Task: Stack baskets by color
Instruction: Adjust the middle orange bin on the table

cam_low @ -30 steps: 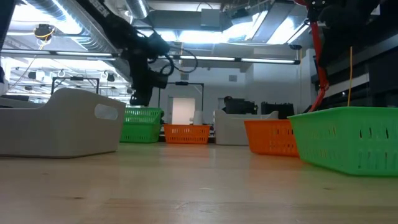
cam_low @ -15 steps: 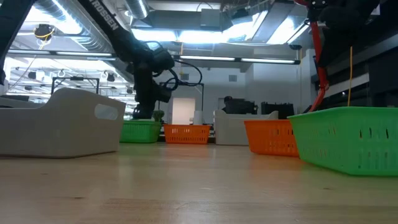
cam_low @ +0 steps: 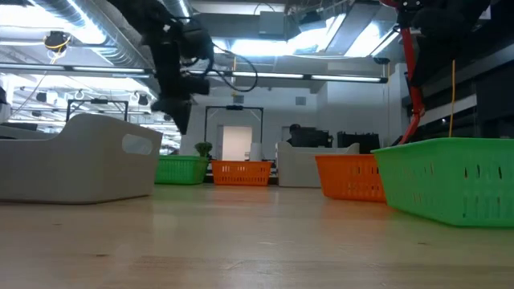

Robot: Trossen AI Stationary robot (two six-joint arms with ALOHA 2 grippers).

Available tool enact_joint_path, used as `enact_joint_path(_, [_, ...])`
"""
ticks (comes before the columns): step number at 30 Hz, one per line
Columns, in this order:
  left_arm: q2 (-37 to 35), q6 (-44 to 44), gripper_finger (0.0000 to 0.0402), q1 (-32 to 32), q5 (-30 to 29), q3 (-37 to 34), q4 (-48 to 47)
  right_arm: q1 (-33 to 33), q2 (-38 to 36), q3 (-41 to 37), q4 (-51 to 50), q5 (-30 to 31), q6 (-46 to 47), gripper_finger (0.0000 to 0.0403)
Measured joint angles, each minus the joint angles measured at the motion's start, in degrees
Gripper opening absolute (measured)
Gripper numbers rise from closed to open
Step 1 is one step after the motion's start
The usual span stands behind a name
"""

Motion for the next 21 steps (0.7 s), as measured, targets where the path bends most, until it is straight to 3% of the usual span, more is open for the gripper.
enact_joint_path(4, [-0.67, -11.2, 0.0001, 0.58, 12.82, 0.0, -8.26, 0.0, 0.0, 0.0, 0.01, 0.0, 0.0, 0.0084])
enact_joint_path(6, [0.15, -13.58, 0.0, 0.93, 15.43, -0.03, -11.76, 0.0, 0.0, 0.0, 0.03, -0.02, 0.0, 0.0084])
enact_joint_path(10, [3.48, -16.71, 0.0, 0.93, 15.9, -0.07, -14.34, -0.02, 0.0, 0.0, 0.07, -0.01, 0.0, 0.0084])
enact_joint_path(21, [10.45, -13.7, 0.0, 2.62, 13.69, -0.07, -10.61, 0.0, 0.0, 0.0, 0.09, -0.01, 0.0, 0.0084])
